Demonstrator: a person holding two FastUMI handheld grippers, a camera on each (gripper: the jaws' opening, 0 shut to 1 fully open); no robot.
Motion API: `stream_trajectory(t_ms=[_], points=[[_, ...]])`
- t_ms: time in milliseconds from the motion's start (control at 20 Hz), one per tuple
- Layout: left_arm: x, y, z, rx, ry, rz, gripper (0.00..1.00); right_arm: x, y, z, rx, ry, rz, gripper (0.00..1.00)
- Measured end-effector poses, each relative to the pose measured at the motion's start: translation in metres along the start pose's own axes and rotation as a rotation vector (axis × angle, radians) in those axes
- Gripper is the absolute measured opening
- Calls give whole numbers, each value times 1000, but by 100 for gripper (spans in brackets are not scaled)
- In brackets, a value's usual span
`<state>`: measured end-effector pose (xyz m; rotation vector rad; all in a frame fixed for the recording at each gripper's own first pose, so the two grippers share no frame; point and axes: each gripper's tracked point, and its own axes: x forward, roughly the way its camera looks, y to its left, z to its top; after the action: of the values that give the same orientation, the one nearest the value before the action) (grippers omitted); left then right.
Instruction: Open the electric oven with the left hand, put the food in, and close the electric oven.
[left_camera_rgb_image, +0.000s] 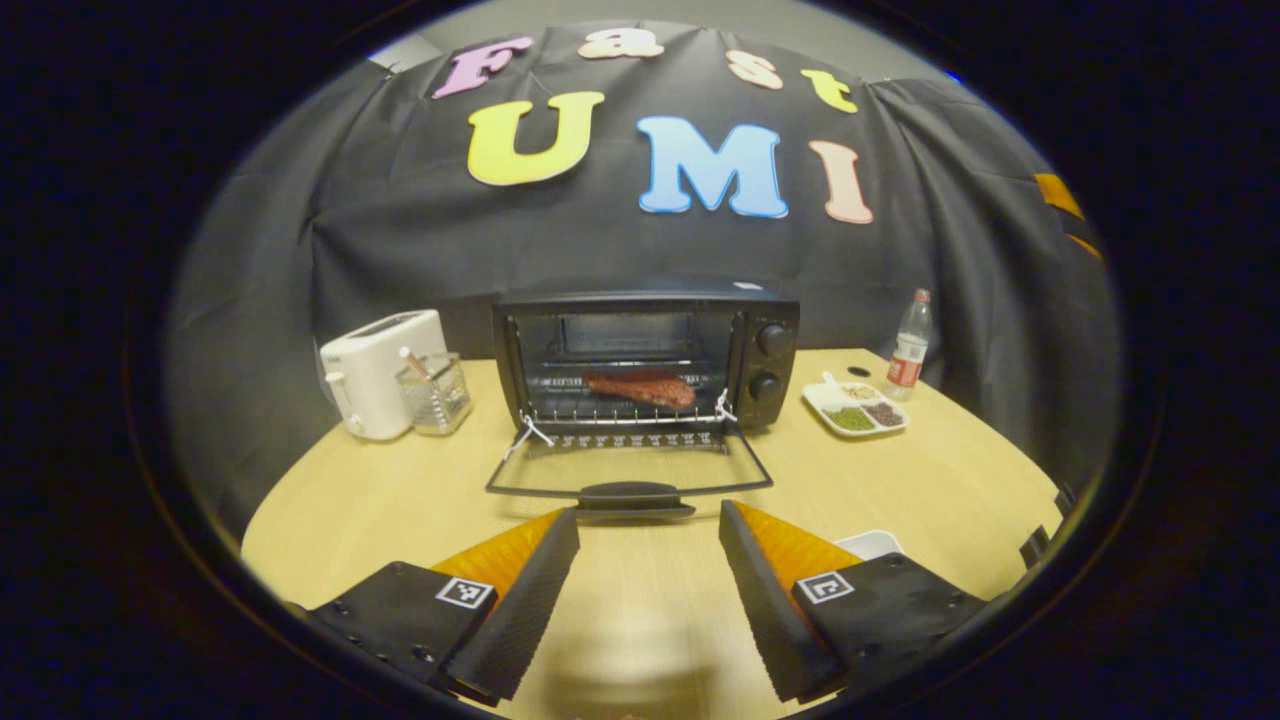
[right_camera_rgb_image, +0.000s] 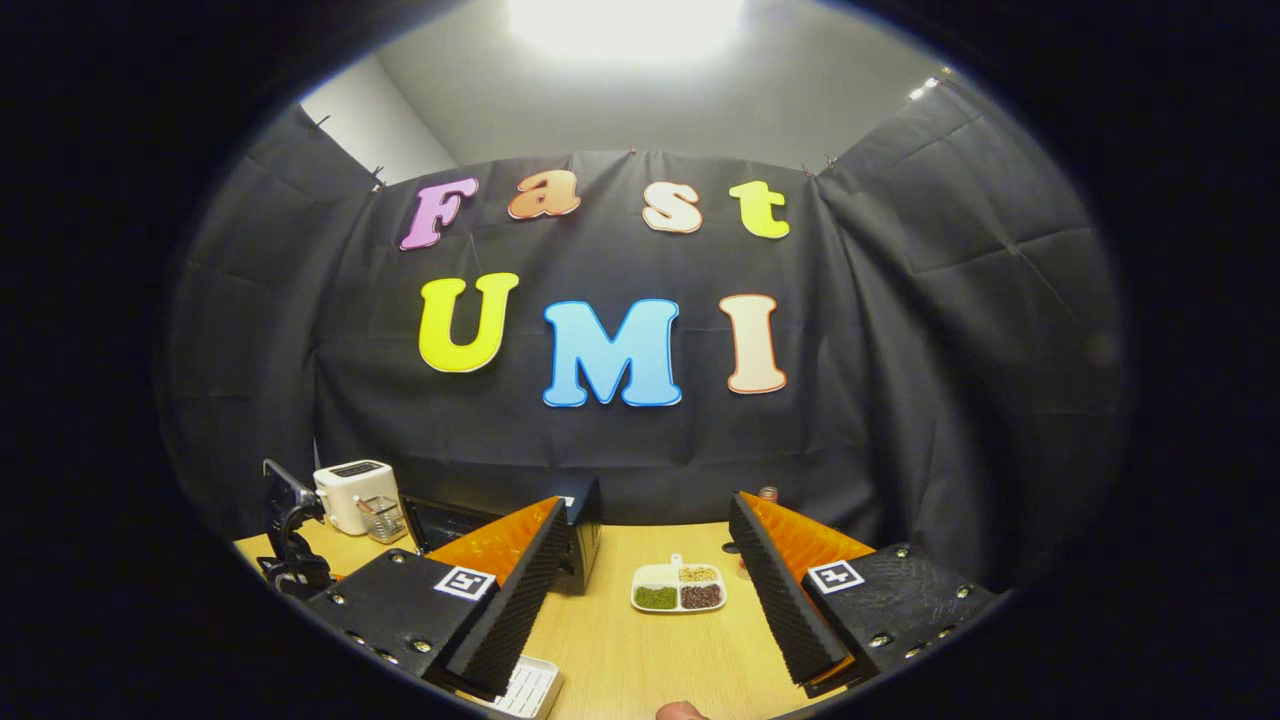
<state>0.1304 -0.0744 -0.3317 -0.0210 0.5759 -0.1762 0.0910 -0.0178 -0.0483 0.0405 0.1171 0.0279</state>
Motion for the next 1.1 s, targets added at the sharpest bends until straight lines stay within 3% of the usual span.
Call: stream_trajectory(t_ms=[200,450,550,1100], points=[[30,1,-24,3,100,-23,98,8,-5,-2,-23,14,-41,98],[62,3,-46,40,203,-43,92,18,-7,-1,-57,29,-75,98],[71,5,-54,69,243,-48,97,22,-6,0,-75,31,-85,98],[102,12,-67,64,343,-59,94,28,-21,-14,-77,75,-150,98]])
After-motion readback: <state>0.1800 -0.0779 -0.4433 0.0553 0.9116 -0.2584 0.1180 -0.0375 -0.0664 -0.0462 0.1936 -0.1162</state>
